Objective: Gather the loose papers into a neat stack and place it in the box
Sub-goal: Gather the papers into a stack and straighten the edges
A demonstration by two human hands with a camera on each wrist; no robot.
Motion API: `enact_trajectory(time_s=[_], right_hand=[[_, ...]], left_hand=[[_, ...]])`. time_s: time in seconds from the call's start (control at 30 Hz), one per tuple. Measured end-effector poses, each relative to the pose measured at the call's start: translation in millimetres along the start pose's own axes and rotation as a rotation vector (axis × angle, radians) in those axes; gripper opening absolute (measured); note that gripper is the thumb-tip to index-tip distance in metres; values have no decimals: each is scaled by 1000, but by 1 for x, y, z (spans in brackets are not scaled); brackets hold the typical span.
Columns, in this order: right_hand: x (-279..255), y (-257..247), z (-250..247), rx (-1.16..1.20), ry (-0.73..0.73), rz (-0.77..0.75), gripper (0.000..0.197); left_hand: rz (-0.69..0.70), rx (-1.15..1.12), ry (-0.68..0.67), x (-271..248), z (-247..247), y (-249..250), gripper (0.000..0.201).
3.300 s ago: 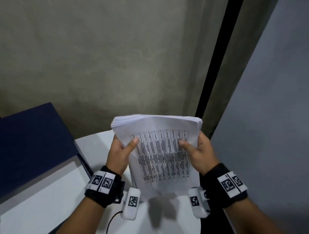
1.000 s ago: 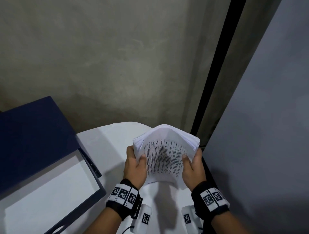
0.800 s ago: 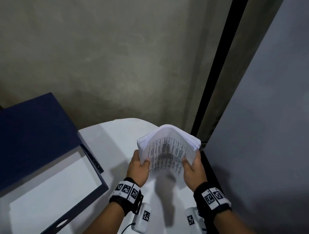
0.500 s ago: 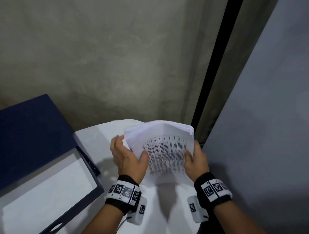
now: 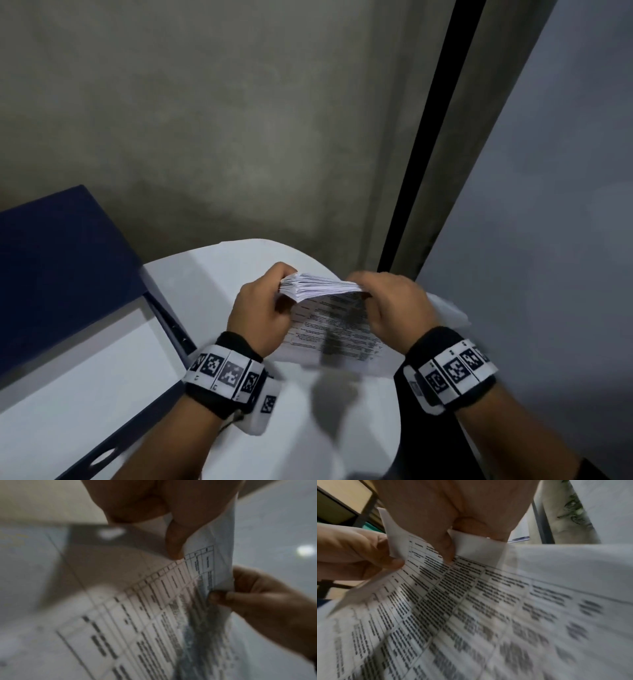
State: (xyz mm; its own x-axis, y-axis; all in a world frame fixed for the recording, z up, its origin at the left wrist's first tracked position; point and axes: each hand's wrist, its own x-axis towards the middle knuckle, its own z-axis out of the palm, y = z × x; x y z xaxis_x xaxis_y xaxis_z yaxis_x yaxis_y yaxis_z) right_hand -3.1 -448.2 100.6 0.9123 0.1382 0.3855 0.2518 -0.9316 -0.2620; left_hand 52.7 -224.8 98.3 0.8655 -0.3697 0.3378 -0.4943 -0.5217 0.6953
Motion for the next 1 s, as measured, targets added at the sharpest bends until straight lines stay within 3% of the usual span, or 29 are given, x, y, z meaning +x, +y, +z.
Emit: enact_trajectory(time_s=[0.07,0.13,0.2,0.23,0.3,0.33,0.43,0.5,0.53,0.63,0.7,0.8,0.9,1.0], right_hand=[[-9,22,6,65,165,133,34],[-24,52,12,189,333,432,57],[-37,71,11,475,421,754,87],[-42,77,10,628,444,820,100],[-49,89,10,931,454,783,109],[-51,91,8,1061,406,756,103],[-52,91,10,1253,238,785,62],[-51,80,13,1233,254,823,26],[-51,74,16,1218,271,825,22],[-57,60,40,1182,292,868,18],[-71,54,65,1154,250,906,23],[-90,50,96,1045,160,1010,24],[-91,50,102,1056,159,1068,18],[-87,49,97,1028,160,1014,22]], left_hand=[[-59,-58,87,-3,2,-4,19],[-159,-212,147,-4,2,-9,21],[-304,-428,186,-6,0,-15,34],[-369,-516,192,-7,0,-19,37],[-427,-557,184,-8,1,-29,37],[-435,-546,173,-8,4,-33,37],[-475,-562,165,-11,14,-39,37],[-501,-606,188,-15,23,-44,34],[-513,-614,216,-18,26,-46,32],[-565,-614,295,-32,38,-59,31],[-607,-565,267,-45,49,-75,38],[-700,-440,199,-61,61,-96,30],[-740,-392,204,-62,60,-100,28],[-751,-429,224,-62,55,-100,25]])
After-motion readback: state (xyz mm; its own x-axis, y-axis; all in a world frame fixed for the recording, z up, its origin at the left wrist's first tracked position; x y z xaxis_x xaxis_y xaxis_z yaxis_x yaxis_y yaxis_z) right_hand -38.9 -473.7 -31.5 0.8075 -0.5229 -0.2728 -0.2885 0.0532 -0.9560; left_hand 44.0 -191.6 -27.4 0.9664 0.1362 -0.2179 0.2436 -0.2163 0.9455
